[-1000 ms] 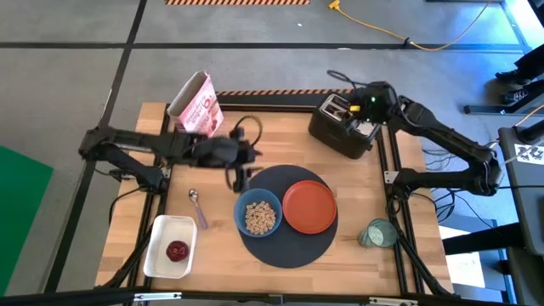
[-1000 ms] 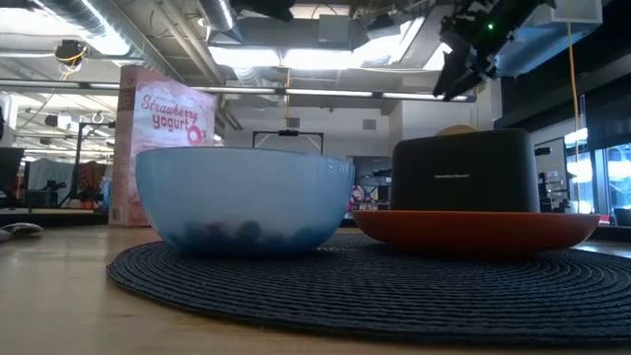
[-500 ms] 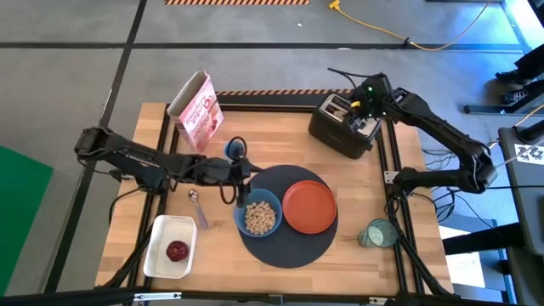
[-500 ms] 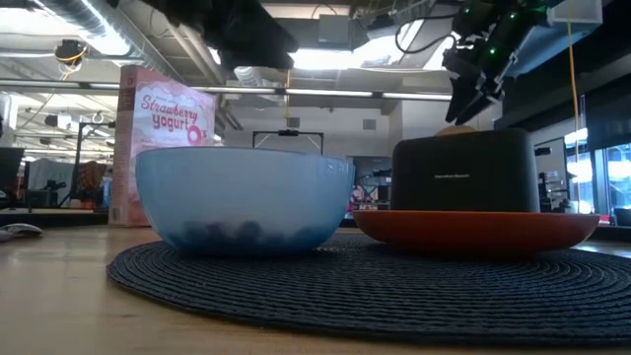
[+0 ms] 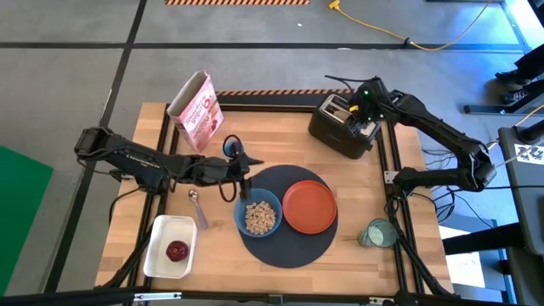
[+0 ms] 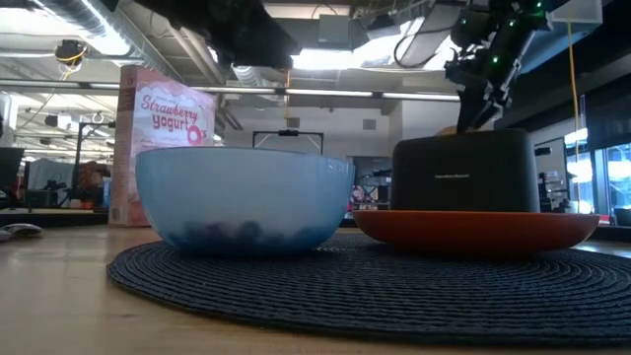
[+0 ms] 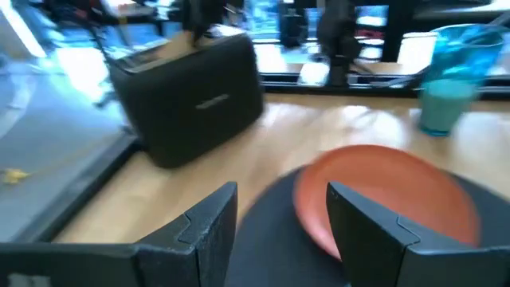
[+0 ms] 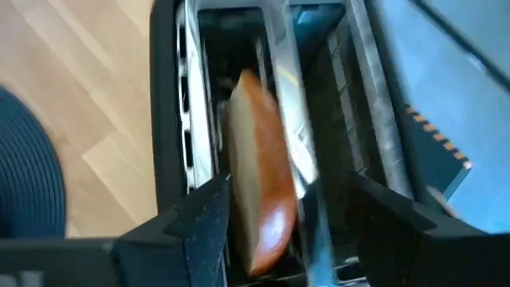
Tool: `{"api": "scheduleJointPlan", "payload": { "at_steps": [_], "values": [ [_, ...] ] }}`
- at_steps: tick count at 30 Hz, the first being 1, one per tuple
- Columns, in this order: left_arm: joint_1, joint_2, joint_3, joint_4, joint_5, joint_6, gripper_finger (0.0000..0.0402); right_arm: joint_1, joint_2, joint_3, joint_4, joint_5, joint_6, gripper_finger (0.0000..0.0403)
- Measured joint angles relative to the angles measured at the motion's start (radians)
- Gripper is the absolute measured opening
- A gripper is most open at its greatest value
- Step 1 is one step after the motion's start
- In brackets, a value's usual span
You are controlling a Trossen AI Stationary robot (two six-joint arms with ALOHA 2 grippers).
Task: Arrange a breakfast setting
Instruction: Put the bagel on the orange plate
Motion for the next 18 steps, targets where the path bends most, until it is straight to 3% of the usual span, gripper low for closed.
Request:
{"api": "scheduleJointPlan", "payload": {
  "at_steps": [3, 12, 18],
  "values": [
    [0.035, 0.0, 0.0, 0.013, -0.009, 0.028, 0.0188, 0.0, 0.016, -0.026, 0.035, -0.001, 0.0, 0.02],
    [0.144, 0.0, 0.0, 0.015, 0.108, 0.021, 0.0188, 0.0, 0.017, -0.036, 0.082, -0.001, -0.001, 0.013],
    [0.192, 0.0, 0.0, 0.032, 0.155, 0.059, 0.0188, 0.001, 0.015, -0.036, 0.085, -0.003, -0.004, 0.0107]
  ]
}}
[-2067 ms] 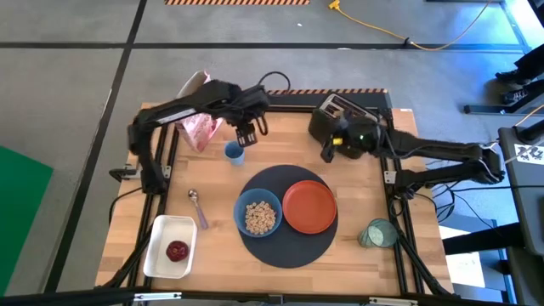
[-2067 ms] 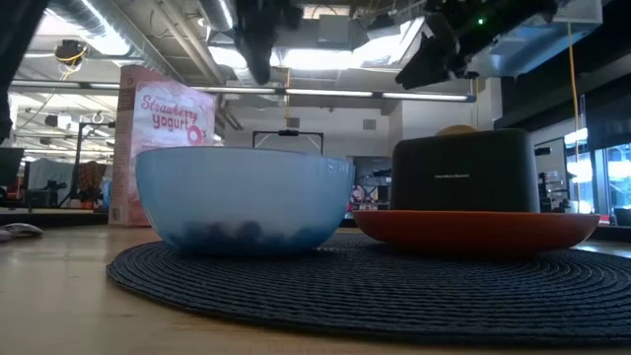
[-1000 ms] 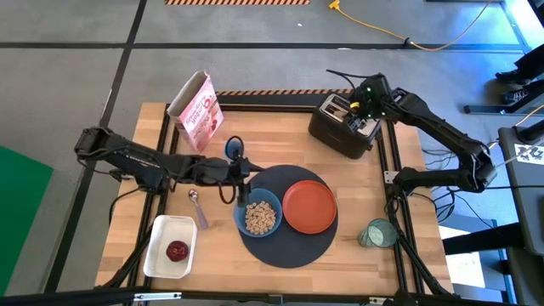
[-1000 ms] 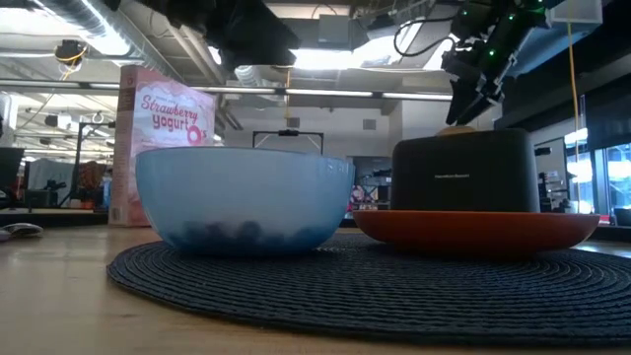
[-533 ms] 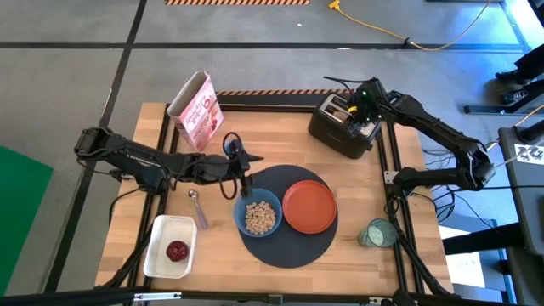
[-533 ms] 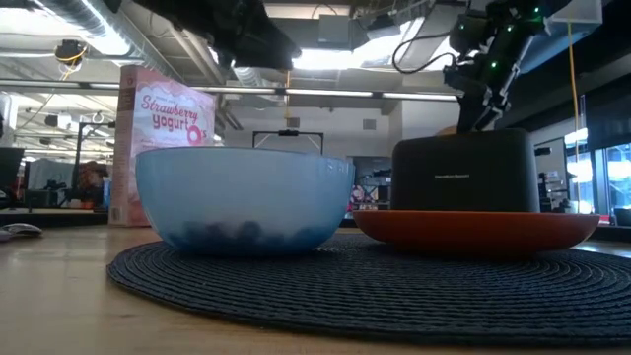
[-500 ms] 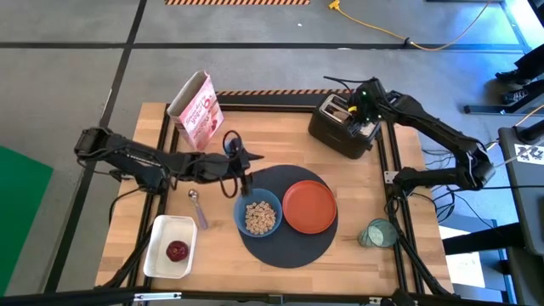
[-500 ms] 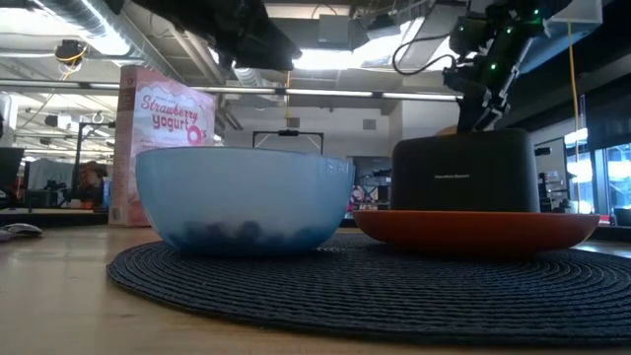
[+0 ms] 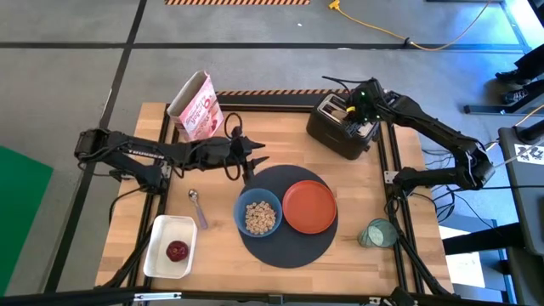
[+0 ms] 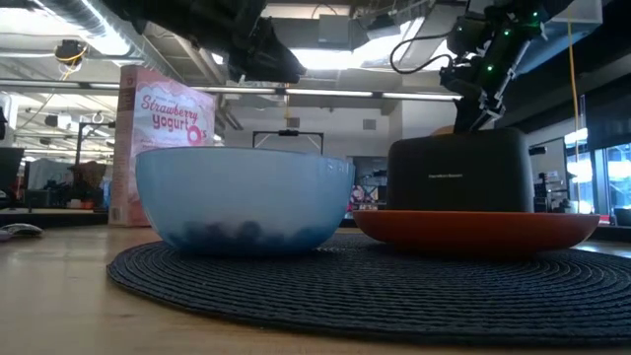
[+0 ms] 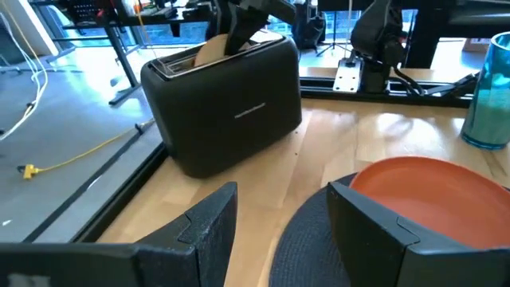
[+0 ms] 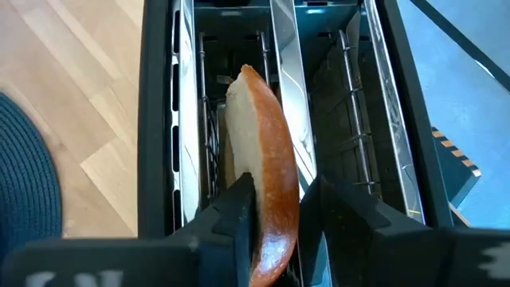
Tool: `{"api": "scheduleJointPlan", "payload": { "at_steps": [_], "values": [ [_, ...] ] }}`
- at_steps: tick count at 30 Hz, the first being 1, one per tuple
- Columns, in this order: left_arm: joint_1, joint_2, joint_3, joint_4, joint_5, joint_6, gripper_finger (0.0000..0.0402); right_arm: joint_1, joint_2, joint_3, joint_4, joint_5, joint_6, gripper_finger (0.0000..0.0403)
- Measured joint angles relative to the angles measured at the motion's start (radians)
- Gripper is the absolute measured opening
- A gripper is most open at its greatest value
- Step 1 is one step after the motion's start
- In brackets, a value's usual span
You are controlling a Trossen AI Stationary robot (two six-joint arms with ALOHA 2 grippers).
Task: Arrange a breakfast setting
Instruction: Put the bagel on the orange plate
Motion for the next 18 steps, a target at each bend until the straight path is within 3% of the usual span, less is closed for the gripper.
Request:
{"api": "scheduleJointPlan", "payload": {
  "at_steps": [8, 18],
  "values": [
    [0.014, 0.0, 0.0, 0.008, 0.018, -0.006, 0.0188, 0.0, -0.001, 0.0, 0.008, 0.007, -0.017, 0.0133],
    [0.011, 0.0, 0.0, 0.004, 0.019, -0.03, 0.0188, -0.001, -0.034, 0.003, 0.06, 0.013, -0.022, 0.0246]
  ]
}}
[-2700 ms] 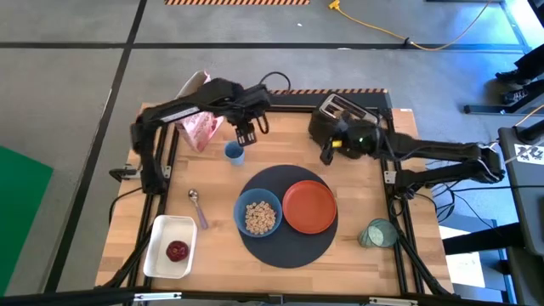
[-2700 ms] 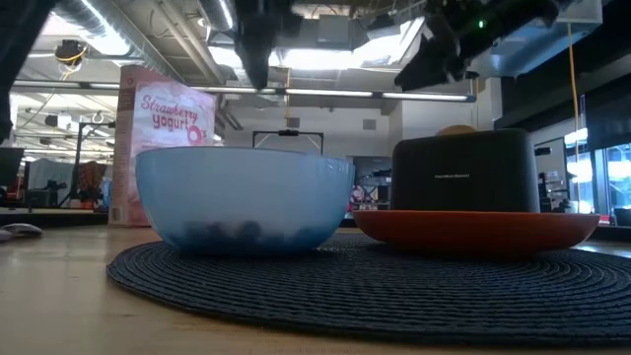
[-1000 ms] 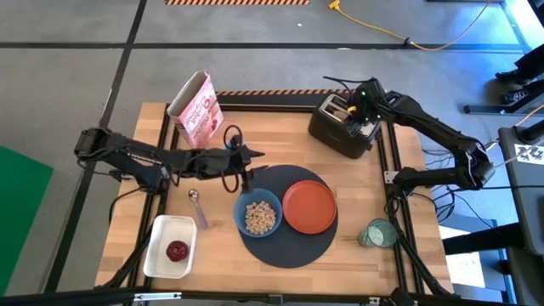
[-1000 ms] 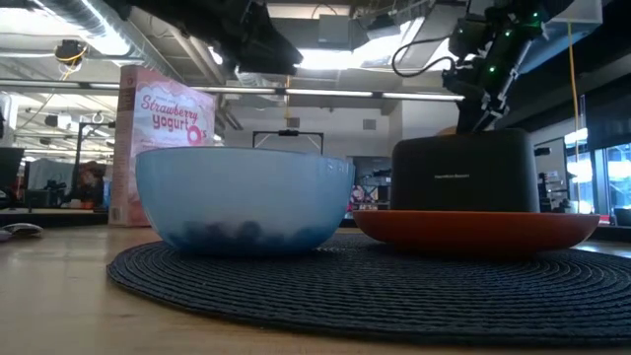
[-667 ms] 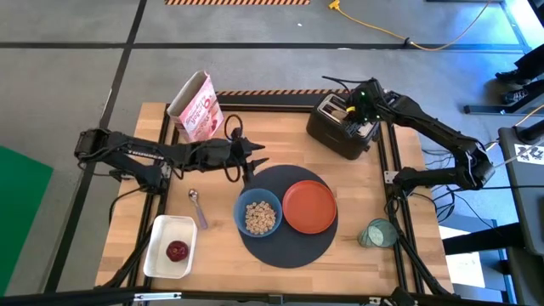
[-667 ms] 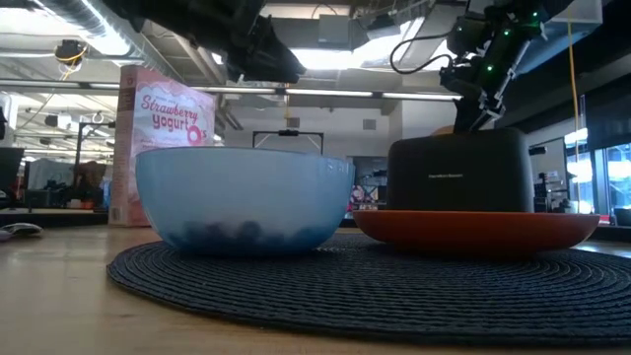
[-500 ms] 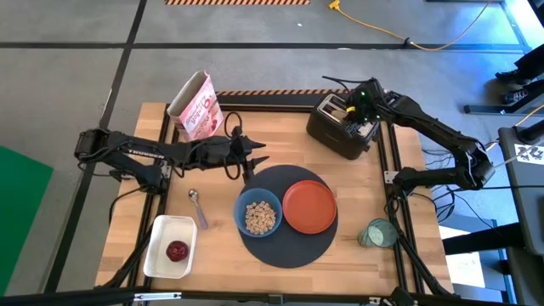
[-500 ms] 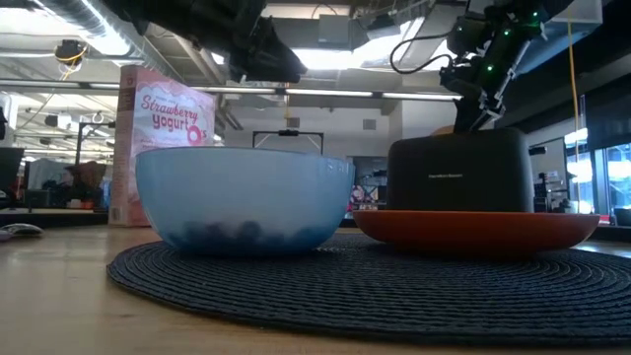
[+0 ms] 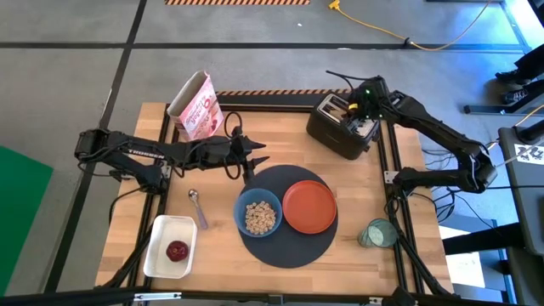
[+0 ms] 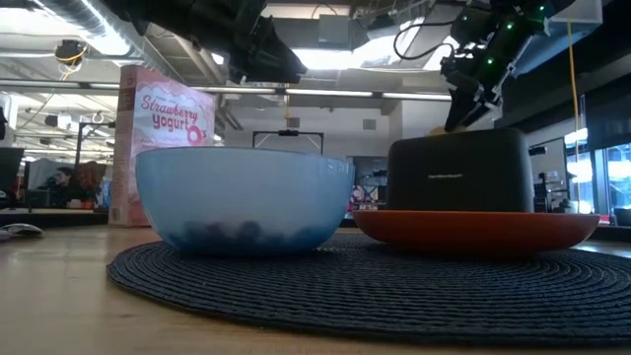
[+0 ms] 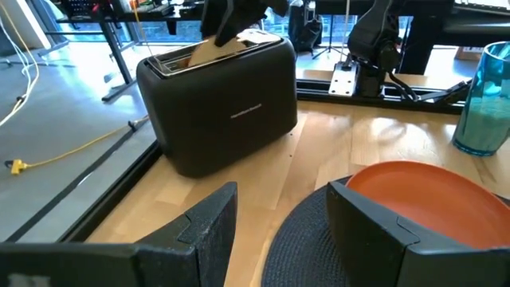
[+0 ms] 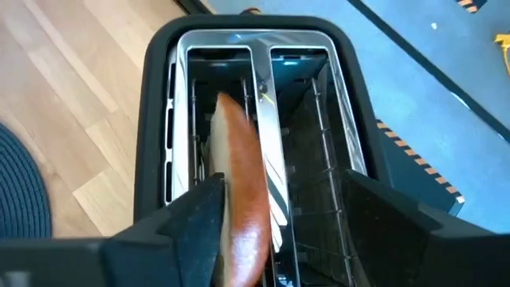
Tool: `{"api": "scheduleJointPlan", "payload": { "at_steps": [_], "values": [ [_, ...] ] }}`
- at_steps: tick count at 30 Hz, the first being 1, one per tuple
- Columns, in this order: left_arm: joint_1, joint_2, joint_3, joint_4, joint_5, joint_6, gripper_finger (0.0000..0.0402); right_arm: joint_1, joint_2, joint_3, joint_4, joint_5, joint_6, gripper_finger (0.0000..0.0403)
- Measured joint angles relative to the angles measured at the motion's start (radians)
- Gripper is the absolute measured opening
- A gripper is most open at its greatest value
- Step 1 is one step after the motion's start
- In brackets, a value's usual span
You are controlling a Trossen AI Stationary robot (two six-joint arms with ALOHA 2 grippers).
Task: Arrange a breakfast setting
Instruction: Put the bagel on the orange plate
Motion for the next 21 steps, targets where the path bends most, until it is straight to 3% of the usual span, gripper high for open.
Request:
{"api": "scheduleJointPlan", "payload": {
  "at_steps": [4, 21],
  "values": [
    [0.0, 0.0, 0.0, -0.002, 0.0, 0.0, 0.0188, 0.0, -0.001, 0.0, -0.02, -0.003, 0.0, 0.0249],
    [-0.001, 0.0, 0.0, -0.007, 0.0, -0.004, 0.0189, 0.0, 0.034, 0.0, -0.027, -0.058, 0.012, 0.0128]
  ]
}}
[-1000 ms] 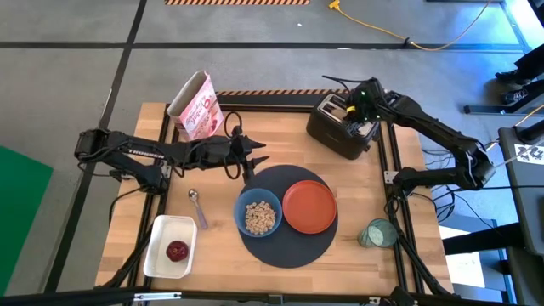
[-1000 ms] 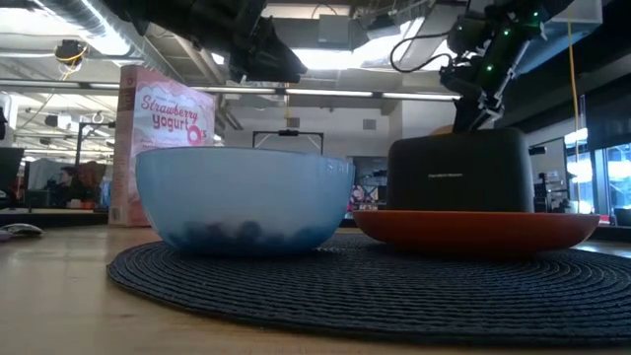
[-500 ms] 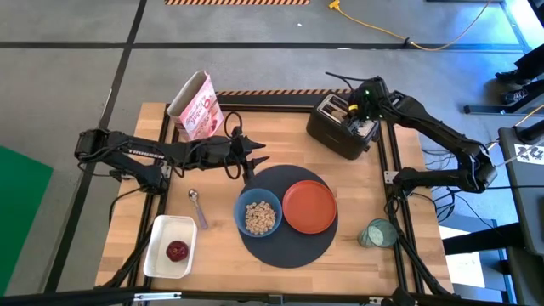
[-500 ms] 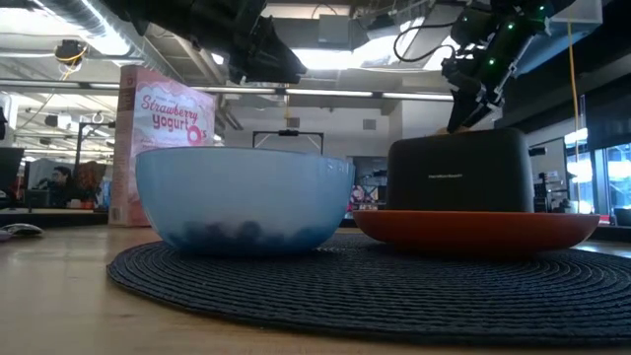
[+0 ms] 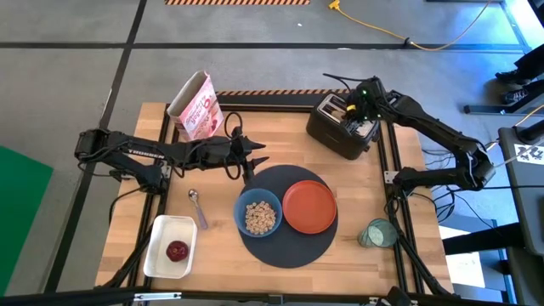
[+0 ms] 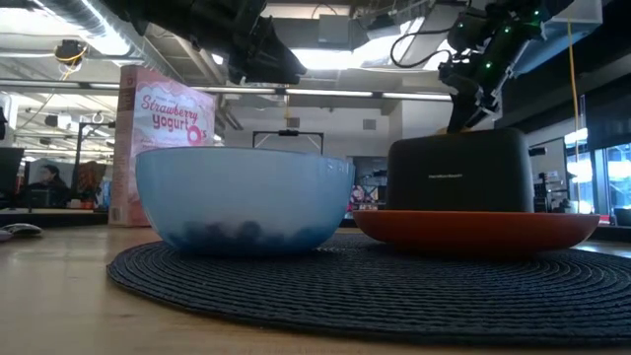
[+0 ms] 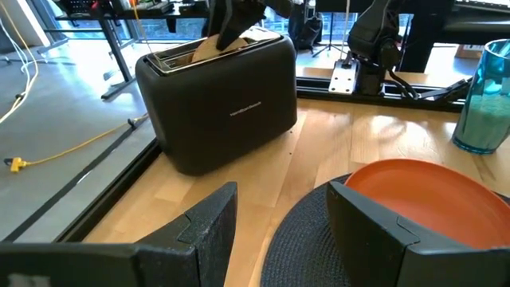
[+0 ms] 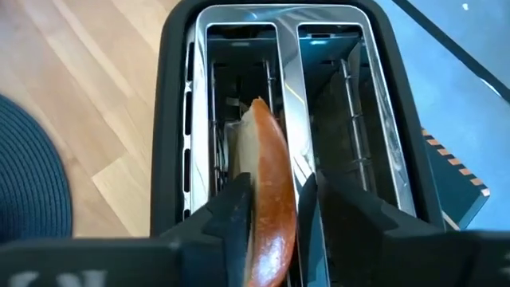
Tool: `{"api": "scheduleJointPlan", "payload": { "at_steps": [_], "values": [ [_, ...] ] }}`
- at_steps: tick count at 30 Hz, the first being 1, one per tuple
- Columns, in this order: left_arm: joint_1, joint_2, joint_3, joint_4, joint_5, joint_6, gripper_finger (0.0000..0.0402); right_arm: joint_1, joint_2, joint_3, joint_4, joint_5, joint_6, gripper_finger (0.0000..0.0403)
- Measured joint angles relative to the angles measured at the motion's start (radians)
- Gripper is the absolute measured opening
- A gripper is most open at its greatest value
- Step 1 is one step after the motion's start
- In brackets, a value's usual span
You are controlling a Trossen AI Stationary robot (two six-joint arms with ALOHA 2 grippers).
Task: Arrange a breakfast setting
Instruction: Put the bagel on the orange plate
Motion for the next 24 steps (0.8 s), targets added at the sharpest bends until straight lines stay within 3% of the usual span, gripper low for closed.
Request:
{"api": "scheduleJointPlan", "payload": {
  "at_steps": [9, 14, 20, 24],
  "values": [
    [0.001, 0.0, 0.0, 0.001, 0.0, 0.003, 0.0189, 0.001, -0.058, -0.001, 0.046, 0.007, -0.005, 0.002],
    [0.016, 0.0, 0.0, 0.045, 0.0, 0.029, 0.0189, 0.0, -0.132, -0.002, 0.074, -0.001, -0.044, 0.0021],
    [0.065, 0.016, 0.0, 0.191, 0.02, 0.086, 0.019, 0.001, -0.214, -0.002, 0.199, -0.261, -0.079, 0.003],
    [0.097, 0.031, 0.001, 0.273, 0.104, 0.102, 0.0199, 0.002, -0.257, -0.001, 0.275, -0.31, -0.079, 0.0018]
  ]
}}
